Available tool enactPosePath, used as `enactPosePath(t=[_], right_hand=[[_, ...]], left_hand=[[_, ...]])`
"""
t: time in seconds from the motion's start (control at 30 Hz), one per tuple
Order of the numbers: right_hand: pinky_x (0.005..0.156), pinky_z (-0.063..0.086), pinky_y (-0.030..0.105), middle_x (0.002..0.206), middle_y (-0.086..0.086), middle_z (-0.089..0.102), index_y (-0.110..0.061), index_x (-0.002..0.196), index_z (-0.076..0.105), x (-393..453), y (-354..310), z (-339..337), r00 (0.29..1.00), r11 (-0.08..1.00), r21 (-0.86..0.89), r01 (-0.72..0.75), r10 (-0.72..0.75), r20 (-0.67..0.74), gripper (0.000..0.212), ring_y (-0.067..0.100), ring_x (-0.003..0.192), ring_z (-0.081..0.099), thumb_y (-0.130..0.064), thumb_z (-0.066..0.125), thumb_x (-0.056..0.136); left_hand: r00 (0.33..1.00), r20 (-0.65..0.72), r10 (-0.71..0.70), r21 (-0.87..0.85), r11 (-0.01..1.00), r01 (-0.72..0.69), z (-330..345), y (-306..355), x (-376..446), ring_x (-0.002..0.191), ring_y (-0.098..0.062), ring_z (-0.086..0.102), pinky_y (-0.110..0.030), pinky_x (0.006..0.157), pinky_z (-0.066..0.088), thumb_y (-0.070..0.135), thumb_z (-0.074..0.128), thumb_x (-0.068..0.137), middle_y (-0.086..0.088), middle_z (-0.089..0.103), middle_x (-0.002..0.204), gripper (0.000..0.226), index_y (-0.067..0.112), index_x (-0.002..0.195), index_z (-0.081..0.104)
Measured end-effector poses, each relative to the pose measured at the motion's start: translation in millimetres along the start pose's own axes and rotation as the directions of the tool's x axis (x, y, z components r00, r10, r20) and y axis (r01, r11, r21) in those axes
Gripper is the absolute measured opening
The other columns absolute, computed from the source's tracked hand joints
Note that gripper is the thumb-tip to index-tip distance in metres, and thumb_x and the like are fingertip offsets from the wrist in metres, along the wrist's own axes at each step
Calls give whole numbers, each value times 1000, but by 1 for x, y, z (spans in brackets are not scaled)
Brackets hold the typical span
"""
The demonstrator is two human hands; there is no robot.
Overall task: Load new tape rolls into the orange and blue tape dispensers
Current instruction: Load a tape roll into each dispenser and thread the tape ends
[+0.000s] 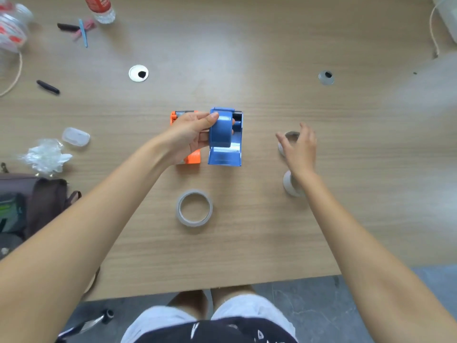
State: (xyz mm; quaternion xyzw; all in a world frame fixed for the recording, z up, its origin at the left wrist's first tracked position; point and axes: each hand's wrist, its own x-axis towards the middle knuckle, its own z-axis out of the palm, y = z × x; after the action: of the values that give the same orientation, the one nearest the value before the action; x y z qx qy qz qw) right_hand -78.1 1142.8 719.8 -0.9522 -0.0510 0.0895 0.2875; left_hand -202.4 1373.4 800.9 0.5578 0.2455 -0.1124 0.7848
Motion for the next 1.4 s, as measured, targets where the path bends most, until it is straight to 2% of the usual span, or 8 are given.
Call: enactPosePath(t=[0.07, 0.13, 0.33, 0.47, 0.8, 1.0, 1.27, 1.4], right_hand=[[98, 38, 39, 122, 18, 56, 1, 121, 52, -47, -8, 6, 996, 994, 91, 63, -58, -63, 48, 34, 114, 51, -35, 55, 91], [89, 42, 34, 114, 15, 60, -2, 115, 56, -96, -14, 24, 992, 990, 142, -5, -13, 123, 34, 26, 100, 56, -29, 53, 94], [78, 50, 39, 82, 5, 63, -8, 99, 61, -158, -25, 84, 843, 973, 106, -207, 122, 525, 40, 22, 80, 59, -45, 65, 84], [79, 45, 38, 86, 1, 59, -11, 91, 57, -173, -33, 96, 884, 998, -65, -24, 52, 465, 54, 21, 84, 55, -61, 67, 72], [86, 39, 39, 99, 11, 58, -8, 90, 52, -180, -22, 92, 881, 985, -127, 114, -41, 471, 19, 31, 98, 53, -23, 60, 81], [77, 45, 38, 107, 12, 58, -9, 120, 52, -185, 6, 76, 875, 957, -142, 252, -162, 456, 35, 32, 96, 56, -14, 52, 85], [81, 49, 30, 115, 12, 53, -3, 116, 60, -189, 39, 56, 913, 991, -1, 130, -119, 390, 28, 17, 85, 55, -10, 56, 90], [86, 48, 34, 116, 14, 61, -2, 114, 63, -168, 51, 24, 987, 995, 48, -82, 74, 143, 31, 23, 85, 60, -8, 63, 83]], left_hand=[[1000, 8, 6, 7, 1000, -6, 3, 4, -7, 85, -9, 71, -24, 78, 55, 22, 42, 100, 6, 76, 90, 24, 11, 109, 62], [1000, 20, 11, -6, 1000, -11, 3, 3, -12, 85, -10, 72, -25, 78, 55, 21, 42, 101, 6, 76, 89, 25, 8, 113, 60], [999, 44, 29, -22, 999, -28, -2, 0, -21, 81, -8, 72, -22, 72, 55, 19, 41, 101, 7, 76, 85, 23, 9, 105, 62], [999, 34, 17, -33, 999, -16, -5, -4, -23, 79, -8, 72, -22, 70, 55, 18, 42, 100, 8, 76, 82, 21, 12, 100, 63], [1000, 27, 2, -32, 999, -1, -6, -16, -19, 86, -10, 71, -25, 76, 55, 20, 45, 100, 3, 74, 97, 23, 9, 109, 62], [999, 43, 0, -8, 1000, 0, 2, -21, -20, 88, -11, 70, -25, 81, 55, 21, 43, 100, -5, 66, 112, 31, 5, 123, 55], [999, 42, 8, -33, 999, -6, 9, -27, -25, 87, -10, 71, -22, 74, 54, 21, 44, 100, 6, 75, 93, 23, 12, 109, 62], [998, 57, 11, -46, 999, -8, 10, -33, -29, 98, -15, 68, -27, 85, 54, 23, 45, 99, 0, 71, 109, 30, 7, 121, 59]])
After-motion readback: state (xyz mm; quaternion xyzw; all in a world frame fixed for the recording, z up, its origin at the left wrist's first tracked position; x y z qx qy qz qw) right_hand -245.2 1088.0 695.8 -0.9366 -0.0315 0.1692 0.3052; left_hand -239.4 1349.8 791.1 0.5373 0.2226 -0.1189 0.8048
